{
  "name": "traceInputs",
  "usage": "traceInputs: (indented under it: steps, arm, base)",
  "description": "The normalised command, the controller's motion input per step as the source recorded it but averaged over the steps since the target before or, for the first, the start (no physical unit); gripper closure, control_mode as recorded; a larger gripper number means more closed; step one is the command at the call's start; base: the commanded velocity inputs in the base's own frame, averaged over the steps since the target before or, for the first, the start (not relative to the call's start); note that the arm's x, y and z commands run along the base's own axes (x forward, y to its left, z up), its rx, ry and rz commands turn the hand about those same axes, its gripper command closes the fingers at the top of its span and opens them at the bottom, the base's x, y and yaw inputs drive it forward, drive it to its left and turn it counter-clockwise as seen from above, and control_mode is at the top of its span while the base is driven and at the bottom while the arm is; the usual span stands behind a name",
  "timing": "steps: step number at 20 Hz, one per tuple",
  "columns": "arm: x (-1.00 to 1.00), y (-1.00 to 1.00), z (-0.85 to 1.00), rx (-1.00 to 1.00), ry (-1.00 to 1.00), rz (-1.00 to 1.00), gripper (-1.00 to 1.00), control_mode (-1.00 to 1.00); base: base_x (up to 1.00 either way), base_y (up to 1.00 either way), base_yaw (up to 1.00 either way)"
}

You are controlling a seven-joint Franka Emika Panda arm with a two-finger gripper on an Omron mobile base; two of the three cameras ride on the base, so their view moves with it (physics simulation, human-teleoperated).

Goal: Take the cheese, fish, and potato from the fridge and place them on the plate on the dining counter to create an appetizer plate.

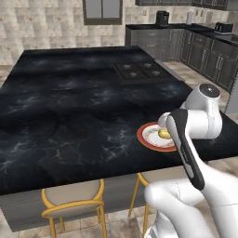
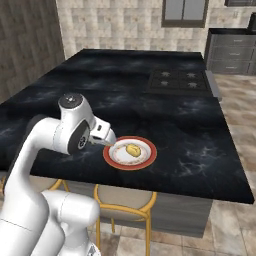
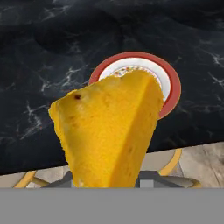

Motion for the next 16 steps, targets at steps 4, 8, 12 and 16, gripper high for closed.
traceInputs:
  steps: [4,8,12,16]
  arm:
    - [0.27,-0.37,-0.28,0.01,0.11,-0.01,1.0,-1.0]
    - [0.24,-0.03,-0.38,0.0,0.15,0.01,1.0,-1.0]
    - [0.48,0.01,-0.38,0.0,0.2,0.08,1.0,-1.0]
    - [0.56,0.0,-0.41,0.0,0.2,0.12,1.0,-1.0]
  base:
    - [0.0,0.0,0.0]
    - [0.0,0.0,0.0]
    - [0.0,0.0,0.0]
    - [0.0,0.0,0.0]
